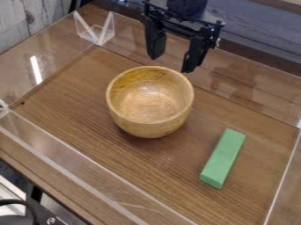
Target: Put the green block in the brown bowl
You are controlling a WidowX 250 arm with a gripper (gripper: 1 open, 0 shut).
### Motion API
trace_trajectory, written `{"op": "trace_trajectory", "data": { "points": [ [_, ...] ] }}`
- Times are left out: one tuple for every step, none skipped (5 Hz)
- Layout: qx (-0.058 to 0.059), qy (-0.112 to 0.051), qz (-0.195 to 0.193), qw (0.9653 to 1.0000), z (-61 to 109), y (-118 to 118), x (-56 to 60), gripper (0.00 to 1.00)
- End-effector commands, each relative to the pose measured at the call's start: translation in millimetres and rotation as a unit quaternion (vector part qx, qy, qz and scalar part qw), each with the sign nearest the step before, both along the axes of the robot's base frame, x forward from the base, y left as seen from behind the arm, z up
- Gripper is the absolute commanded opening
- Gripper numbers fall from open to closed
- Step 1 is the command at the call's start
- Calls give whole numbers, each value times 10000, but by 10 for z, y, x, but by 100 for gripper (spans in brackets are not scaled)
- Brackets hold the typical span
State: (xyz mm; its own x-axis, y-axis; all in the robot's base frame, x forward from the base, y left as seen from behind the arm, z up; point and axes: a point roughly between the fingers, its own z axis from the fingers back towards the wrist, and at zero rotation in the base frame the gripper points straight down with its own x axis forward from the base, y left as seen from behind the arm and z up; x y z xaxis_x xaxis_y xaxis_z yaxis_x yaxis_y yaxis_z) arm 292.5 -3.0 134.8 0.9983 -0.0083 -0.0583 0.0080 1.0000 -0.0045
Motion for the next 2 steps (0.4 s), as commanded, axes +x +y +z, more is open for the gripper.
{"op": "trace_trajectory", "data": {
  "points": [
    [-49, 122, 304, 9995, -131, -121, -15, 100],
    [-137, 158, 314, 9993, -145, -357, -124, 100]
  ]
}}
